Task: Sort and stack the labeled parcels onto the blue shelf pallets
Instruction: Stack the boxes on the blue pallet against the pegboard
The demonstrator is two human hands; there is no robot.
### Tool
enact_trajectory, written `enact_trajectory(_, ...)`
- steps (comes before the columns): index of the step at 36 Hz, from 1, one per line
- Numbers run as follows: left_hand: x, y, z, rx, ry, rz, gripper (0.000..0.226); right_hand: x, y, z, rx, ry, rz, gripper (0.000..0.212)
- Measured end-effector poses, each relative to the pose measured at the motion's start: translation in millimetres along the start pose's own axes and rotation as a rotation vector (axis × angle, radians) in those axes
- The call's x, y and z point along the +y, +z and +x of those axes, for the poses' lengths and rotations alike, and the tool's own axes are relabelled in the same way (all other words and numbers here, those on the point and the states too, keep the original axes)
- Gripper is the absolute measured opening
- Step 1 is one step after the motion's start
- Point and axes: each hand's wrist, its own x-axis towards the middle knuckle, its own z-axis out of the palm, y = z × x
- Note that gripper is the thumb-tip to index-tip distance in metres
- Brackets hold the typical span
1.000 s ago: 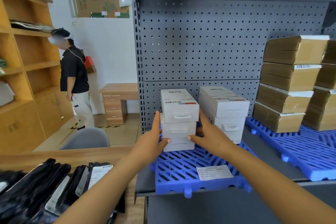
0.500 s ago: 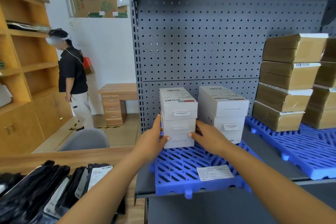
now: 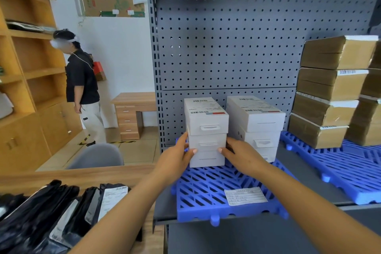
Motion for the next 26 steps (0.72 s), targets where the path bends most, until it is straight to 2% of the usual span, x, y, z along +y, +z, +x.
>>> enact_trajectory(11,-1.1,3.4,6.5,0.001,0.010,0.079,0.060,-0.9,0.9,1.5,0.006,-0.003,-0.050,0.038)
enact_trajectory(17,-2.7,3.2,4.3,0.004,0.011,0.007,0.057,-2.0,4.3,-0.7,0.006,0.042,-0.083,0.036)
enact_trajectory(26,-5.9,5.3,6.0,0.007,-0.028,0.080,0.041,-3.3,3.2,0.0,-0.003,0.064,-0.105,0.036)
